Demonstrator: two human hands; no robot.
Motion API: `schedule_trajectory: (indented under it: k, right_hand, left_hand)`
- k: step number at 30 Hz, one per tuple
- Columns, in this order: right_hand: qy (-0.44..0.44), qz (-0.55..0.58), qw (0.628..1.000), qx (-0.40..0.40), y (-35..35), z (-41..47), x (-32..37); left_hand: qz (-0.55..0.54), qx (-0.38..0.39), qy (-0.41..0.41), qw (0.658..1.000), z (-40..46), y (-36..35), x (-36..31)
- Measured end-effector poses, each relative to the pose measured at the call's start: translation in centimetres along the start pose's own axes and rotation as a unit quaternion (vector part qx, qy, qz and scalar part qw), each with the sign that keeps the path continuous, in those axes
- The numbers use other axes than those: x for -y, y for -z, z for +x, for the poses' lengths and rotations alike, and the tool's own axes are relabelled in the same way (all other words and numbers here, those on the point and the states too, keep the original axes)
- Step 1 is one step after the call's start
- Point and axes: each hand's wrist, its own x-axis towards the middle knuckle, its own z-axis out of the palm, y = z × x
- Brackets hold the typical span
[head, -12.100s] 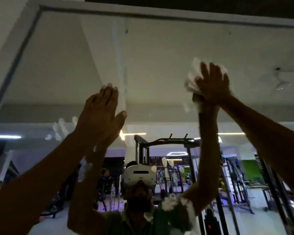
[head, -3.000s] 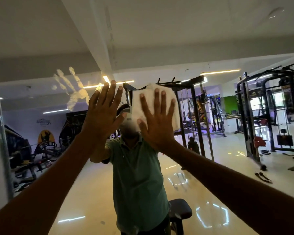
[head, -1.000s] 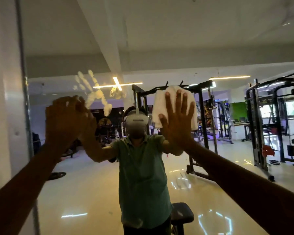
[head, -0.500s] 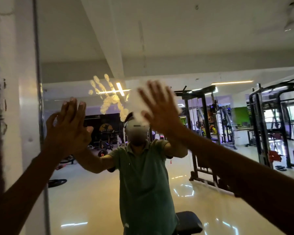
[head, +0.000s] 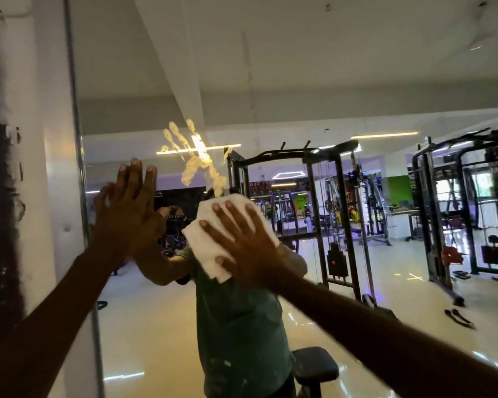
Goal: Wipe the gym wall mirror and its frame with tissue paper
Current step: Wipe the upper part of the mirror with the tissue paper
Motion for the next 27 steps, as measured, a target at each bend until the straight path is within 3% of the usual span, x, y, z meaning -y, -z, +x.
schedule_trajectory:
  k: [2, 5, 8, 10, 13, 17, 19, 21, 24, 27]
  right_hand:
    - [-0.013, -0.051, 0.998, -0.018, 2.2, 3.1, -5.5]
    - [-0.195, -0.068, 0.976, -0.076, 5.4, 9.1, -12.2]
    - [-0.337, -0.031, 0.933, -0.125, 5.6, 12.7, -10.0]
    - [-0.279, -0.025, 0.952, -0.12, 3.6, 12.1, -4.1]
    - [-0.085, 0.02, 0.995, -0.054, 1.0, 8.2, 3.0]
    - [0.033, -0.026, 0.999, -0.032, 2.1, 8.8, -2.3]
    - [-0.035, -0.064, 0.996, -0.053, 4.1, 11.5, -7.8]
    - [-0.157, -0.062, 0.982, -0.085, 6.4, 14.6, -12.3]
    - [-0.297, -0.034, 0.946, -0.124, 6.8, 18.3, -11.6]
    - [-0.254, -0.031, 0.957, -0.135, 4.2, 18.2, -4.0]
  left_hand:
    - [0.009, -0.008, 0.003, 1.0, 0.2, -0.3, 0.2]
    - [0.021, -0.015, -0.003, 1.0, 0.1, -0.2, 0.5]
    - [0.04, -0.027, -0.009, 0.999, 0.7, -1.1, 1.3]
    - [0.033, -0.058, 0.03, 0.997, 1.5, -0.6, 1.8]
    - [-0.02, -0.082, 0.005, 0.996, 2.6, 1.7, 3.7]
    - [-0.032, -0.06, -0.005, 0.998, 4.6, 1.6, 5.4]
    - [-0.032, -0.059, 0.01, 0.998, 4.7, 0.9, 5.3]
    - [-0.039, -0.087, 0.018, 0.995, 4.5, 1.1, 4.7]
    - [-0.02, -0.13, 0.001, 0.991, 4.2, 0.6, 4.2]
    - [-0.031, -0.141, 0.027, 0.989, 4.6, -0.1, 4.2]
